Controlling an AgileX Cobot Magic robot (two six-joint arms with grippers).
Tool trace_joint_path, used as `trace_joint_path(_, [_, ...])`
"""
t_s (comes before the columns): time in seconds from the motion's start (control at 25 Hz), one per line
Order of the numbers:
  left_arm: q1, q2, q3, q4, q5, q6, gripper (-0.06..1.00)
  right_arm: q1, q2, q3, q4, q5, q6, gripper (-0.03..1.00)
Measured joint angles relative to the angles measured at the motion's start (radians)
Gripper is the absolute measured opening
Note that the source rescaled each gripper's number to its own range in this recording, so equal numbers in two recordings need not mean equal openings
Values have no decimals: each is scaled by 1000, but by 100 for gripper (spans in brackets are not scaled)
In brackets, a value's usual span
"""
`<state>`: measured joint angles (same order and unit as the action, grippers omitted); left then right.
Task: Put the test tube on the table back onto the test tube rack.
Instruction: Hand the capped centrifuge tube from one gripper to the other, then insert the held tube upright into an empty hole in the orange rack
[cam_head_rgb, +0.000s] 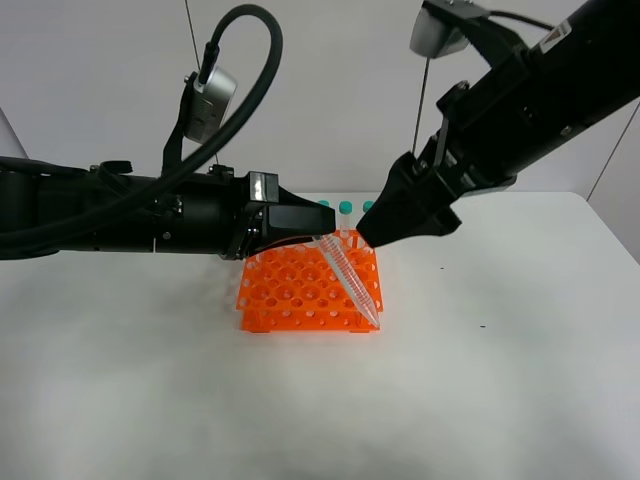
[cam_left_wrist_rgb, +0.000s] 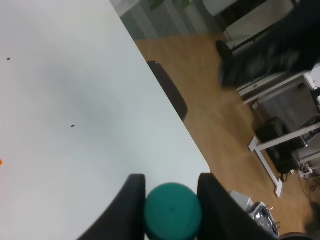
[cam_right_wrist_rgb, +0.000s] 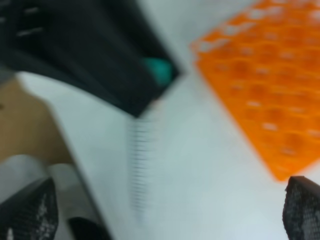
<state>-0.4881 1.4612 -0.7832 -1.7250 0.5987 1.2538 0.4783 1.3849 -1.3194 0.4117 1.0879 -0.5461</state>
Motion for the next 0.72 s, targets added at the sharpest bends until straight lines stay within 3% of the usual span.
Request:
trace_joint_path(0.16, [0,0,0,0,0,0,1,-28,0,-34,-135,-4,165,100])
trace_joint_path(0.36, [0,0,0,0,-2,0,1,-168,0,-34,-278,-4,329,100])
trace_joint_path(0.56, [0,0,0,0,-2,0,1,-357,0,-34,-358,3,414,100])
trace_joint_path(0.72, [0,0,0,0,-2,0,1,-474,0,-34,-368,87,436,100])
